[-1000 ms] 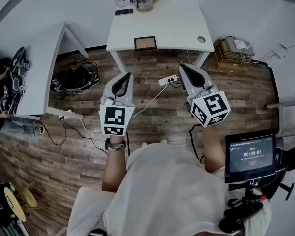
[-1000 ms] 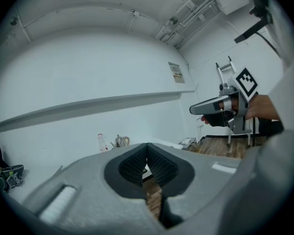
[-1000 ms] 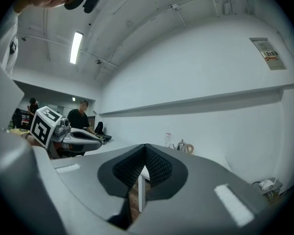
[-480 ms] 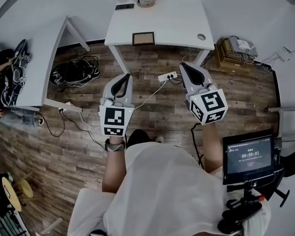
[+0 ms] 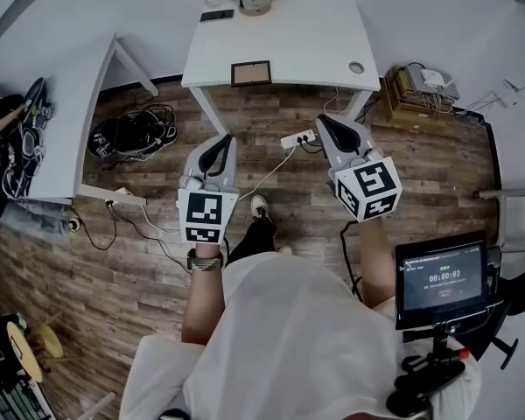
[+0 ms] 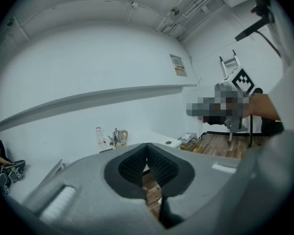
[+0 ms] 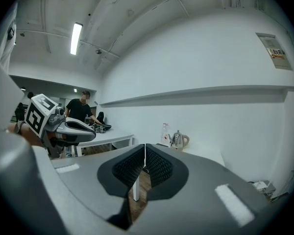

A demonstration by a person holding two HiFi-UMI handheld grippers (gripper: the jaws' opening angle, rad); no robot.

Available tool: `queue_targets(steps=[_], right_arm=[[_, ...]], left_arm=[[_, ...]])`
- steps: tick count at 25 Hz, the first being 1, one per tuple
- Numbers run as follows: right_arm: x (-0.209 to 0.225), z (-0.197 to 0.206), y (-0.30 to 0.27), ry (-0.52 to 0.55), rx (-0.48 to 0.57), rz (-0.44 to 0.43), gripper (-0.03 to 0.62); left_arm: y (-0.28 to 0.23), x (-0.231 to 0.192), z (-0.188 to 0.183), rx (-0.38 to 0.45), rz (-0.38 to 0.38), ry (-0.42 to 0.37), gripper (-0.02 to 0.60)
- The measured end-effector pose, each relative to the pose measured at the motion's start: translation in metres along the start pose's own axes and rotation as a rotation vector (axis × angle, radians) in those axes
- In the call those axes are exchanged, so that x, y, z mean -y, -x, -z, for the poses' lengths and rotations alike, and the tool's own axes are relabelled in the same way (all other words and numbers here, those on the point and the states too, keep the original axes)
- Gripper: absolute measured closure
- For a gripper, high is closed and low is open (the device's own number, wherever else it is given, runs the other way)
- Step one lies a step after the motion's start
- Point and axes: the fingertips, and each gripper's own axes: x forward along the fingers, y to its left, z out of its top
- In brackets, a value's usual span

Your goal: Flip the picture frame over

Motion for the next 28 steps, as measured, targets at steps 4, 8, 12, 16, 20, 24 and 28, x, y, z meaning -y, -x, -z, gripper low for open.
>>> queue_targets(steps=[4,8,12,16,20,24,28], right_arm=[[0.003,-0.002,-0.004,0.024,-0.001,0.001,0.577],[0.003,-0.003,-0.011,0.061,-0.014,0.000,0.566],[0.025,-0.010,-0.059,0.094,-0.065,0.006,0.548],[0.039,-0.012,-0.111,0.111,-0.126,-0.003,0.536],[0.036,0.004,-0.149,0.143,-0.195,-0.029,0.517],[0.027,0.030,-0.201,0.117,-0.249,-0.072,0.511],[0.020,0.046,-0.215,0.114,-0.296,-0.093,0.497]], left_arm=[[-0.012,-0.003,-0.001,0.018,0.009,-0.001,0.578],[-0.017,-0.015,0.001,0.038,0.001,-0.010,0.578],[-0.050,-0.052,-0.006,0.043,-0.008,0.006,0.578],[-0.086,-0.087,0.000,0.015,0.008,0.035,0.578],[-0.102,-0.112,0.013,0.000,0.006,0.055,0.578],[-0.118,-0.147,0.039,-0.018,-0.004,0.073,0.578],[-0.112,-0.154,0.050,-0.045,-0.011,0.092,0.578]])
